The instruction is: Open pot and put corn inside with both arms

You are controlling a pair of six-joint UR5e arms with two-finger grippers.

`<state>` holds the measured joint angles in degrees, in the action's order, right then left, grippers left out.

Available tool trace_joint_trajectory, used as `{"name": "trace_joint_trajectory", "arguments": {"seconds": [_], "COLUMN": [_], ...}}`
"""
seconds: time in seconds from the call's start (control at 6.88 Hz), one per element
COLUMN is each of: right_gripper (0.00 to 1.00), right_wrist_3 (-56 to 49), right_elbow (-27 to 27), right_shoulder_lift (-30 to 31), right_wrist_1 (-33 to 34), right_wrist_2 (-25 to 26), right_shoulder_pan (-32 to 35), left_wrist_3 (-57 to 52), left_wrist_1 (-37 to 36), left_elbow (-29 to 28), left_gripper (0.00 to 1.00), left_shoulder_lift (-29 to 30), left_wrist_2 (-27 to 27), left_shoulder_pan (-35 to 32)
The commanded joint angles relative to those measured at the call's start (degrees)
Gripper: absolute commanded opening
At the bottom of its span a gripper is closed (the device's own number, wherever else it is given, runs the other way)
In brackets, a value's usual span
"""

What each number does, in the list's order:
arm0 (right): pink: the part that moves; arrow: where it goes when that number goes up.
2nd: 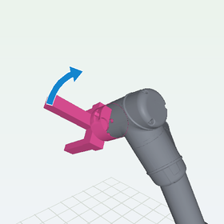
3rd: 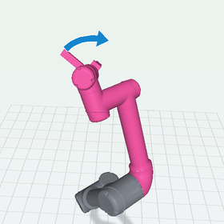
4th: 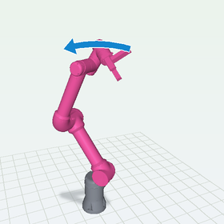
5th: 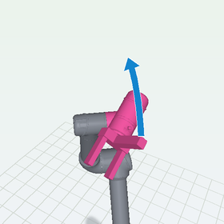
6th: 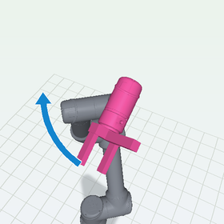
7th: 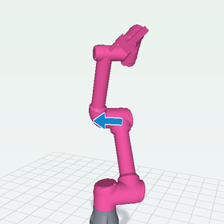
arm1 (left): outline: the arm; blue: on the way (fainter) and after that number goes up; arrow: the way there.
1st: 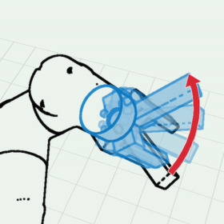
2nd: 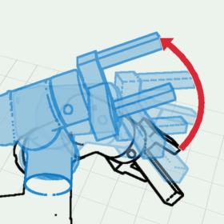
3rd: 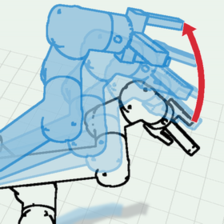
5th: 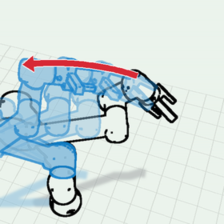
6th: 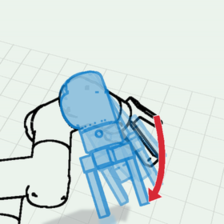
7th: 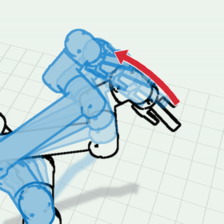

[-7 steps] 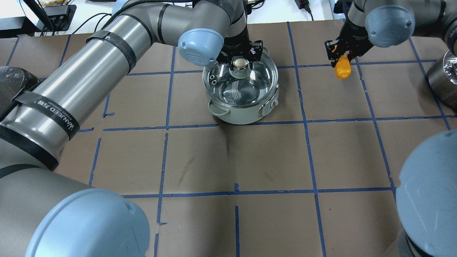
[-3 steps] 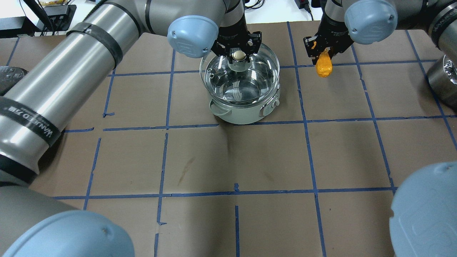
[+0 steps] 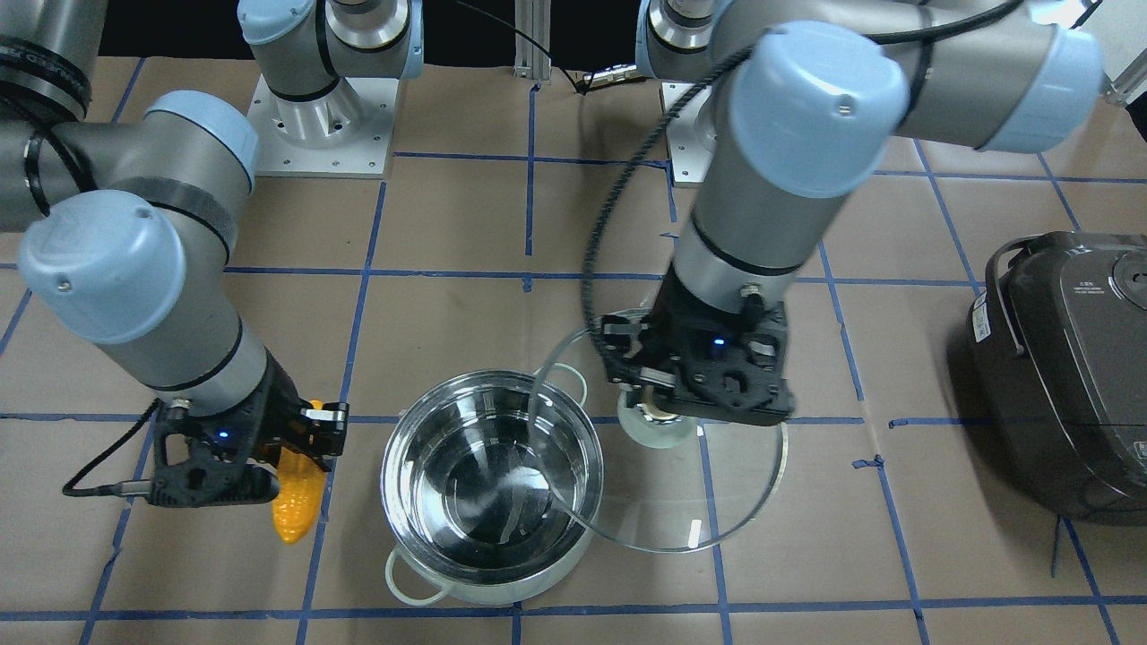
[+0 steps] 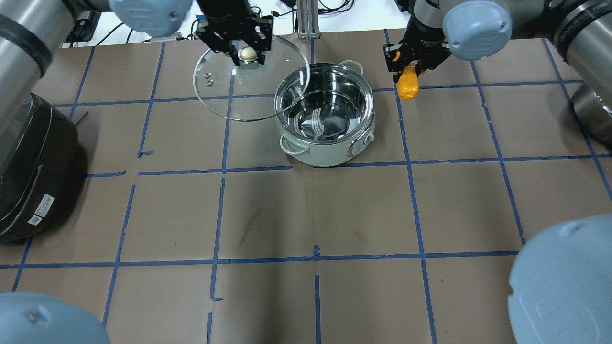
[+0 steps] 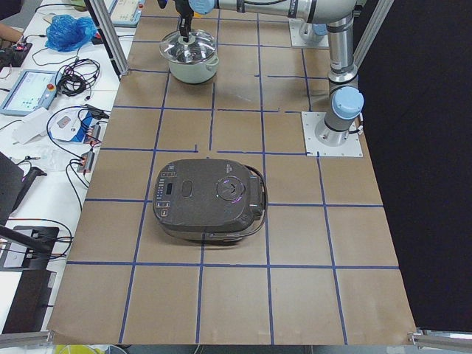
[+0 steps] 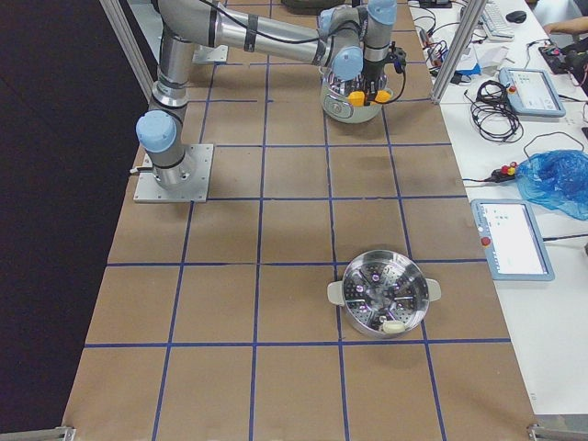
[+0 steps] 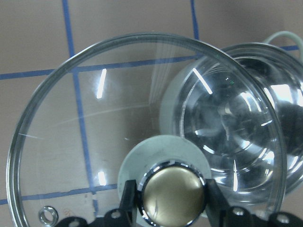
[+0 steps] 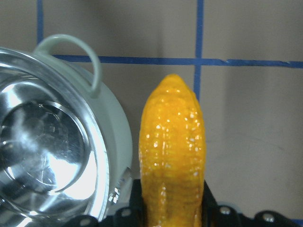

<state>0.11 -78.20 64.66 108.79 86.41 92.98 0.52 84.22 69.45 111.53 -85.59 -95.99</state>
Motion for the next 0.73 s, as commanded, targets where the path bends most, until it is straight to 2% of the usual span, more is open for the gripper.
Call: {"name": "trace_joint_trajectory", "arguments": {"seconds": [0.0, 0.15, 0.29, 0.44, 0.58], "right_gripper": [0.15, 0.16, 0.15, 0.16, 0.16], "right_wrist_3": [10.98, 16.01, 19.28, 19.32, 18.71], "right_elbow": [6.62, 7.96, 7.98, 7.8, 7.11], "right_shoulder_lift": [-5.13, -6.98, -8.39, -9.45, -10.77], "right_wrist_1": [1.34, 1.34, 1.69, 2.82, 3.96], "right_wrist_2": [2.61, 2.62, 3.93, 4.9, 4.99], "right_shoulder_pan": [9.45, 12.28, 14.05, 14.07, 14.07], "left_wrist_3": [-6.94, -7.29, -13.56, -16.32, -17.56], "left_wrist_1": [-0.09, -7.68, -17.85, -24.82, -27.94], "left_elbow": [6.53, 12.84, 19.61, 24.9, 26.43], "left_gripper": [0.04, 0.02, 0.02, 0.02, 0.02], "left_shoulder_lift": [-0.62, -0.7, -0.35, 0.0, 1.48], "left_wrist_2": [-0.28, -0.28, -0.28, -0.1, -0.19], "left_shoulder_pan": [7.46, 9.66, 12.64, 15.36, 16.17]}}
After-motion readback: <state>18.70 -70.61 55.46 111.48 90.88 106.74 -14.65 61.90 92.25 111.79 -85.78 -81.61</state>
